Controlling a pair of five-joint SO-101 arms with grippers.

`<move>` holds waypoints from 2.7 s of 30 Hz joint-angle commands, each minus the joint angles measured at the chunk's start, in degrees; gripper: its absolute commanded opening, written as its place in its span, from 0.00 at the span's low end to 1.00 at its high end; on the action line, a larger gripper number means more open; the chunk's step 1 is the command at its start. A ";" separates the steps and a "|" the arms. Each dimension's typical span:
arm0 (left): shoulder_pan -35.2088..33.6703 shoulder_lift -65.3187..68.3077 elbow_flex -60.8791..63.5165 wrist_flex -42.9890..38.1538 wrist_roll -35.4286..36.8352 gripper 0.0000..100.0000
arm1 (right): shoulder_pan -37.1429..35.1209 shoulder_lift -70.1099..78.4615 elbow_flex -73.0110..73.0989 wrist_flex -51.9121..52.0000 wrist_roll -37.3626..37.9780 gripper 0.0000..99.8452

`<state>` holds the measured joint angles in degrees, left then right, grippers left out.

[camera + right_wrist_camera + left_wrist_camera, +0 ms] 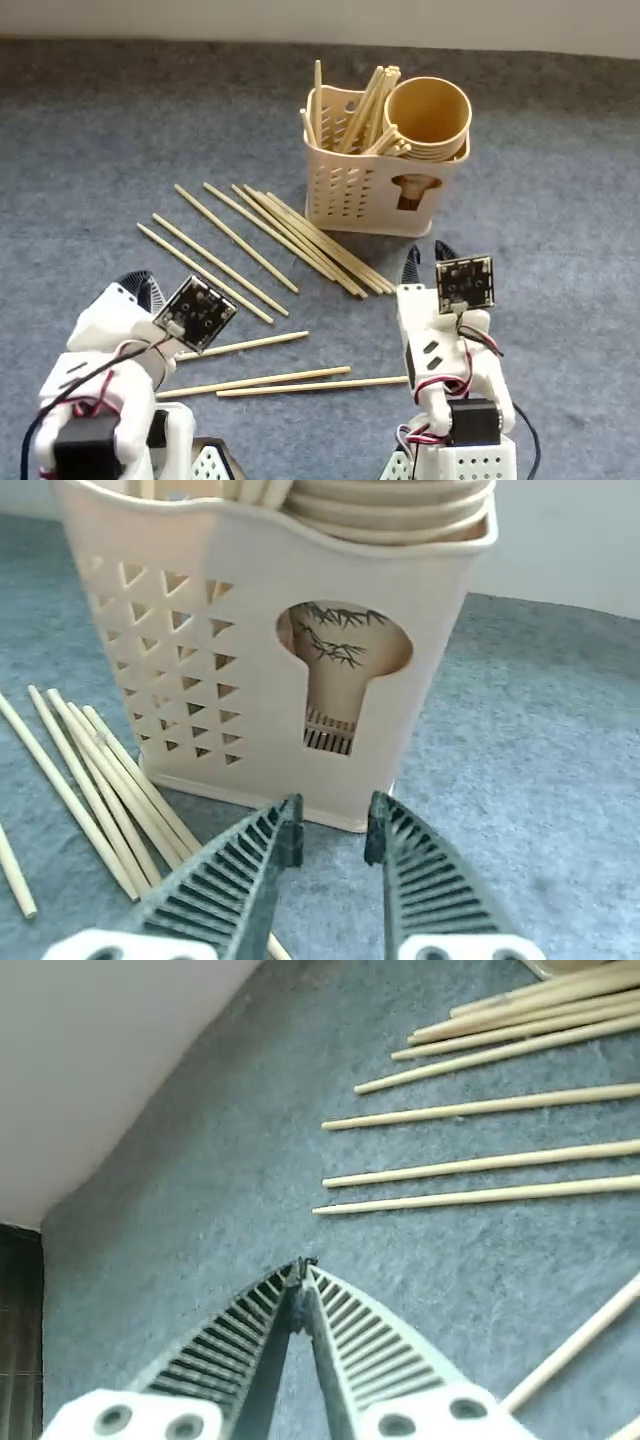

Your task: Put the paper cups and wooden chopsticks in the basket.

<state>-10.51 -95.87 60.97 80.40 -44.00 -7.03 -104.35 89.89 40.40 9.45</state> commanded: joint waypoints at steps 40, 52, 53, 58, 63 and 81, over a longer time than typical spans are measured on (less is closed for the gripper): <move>25.36 95.34 -23.69 -4.92 0.09 0.09 | 1.36 -0.57 1.54 -0.04 0.97 0.12; 25.10 100.26 -24.13 -7.21 0.70 0.00 | 1.27 -0.57 1.54 -0.04 1.05 0.12; 25.10 99.65 -24.13 -7.12 1.93 0.00 | 1.27 -0.57 1.63 -0.04 1.05 0.12; 25.63 91.30 -24.13 -2.02 4.31 0.00 | 1.19 -0.57 1.63 -0.04 1.05 0.12; 25.10 78.11 -24.22 0.26 4.48 0.00 | 1.19 -0.57 1.71 -0.04 1.05 0.12; 25.27 54.37 -43.30 0.88 15.74 0.00 | 1.10 -0.57 2.07 -0.04 0.70 0.12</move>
<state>13.93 -39.60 25.45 81.36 -31.69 -6.33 -104.35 92.53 40.40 9.63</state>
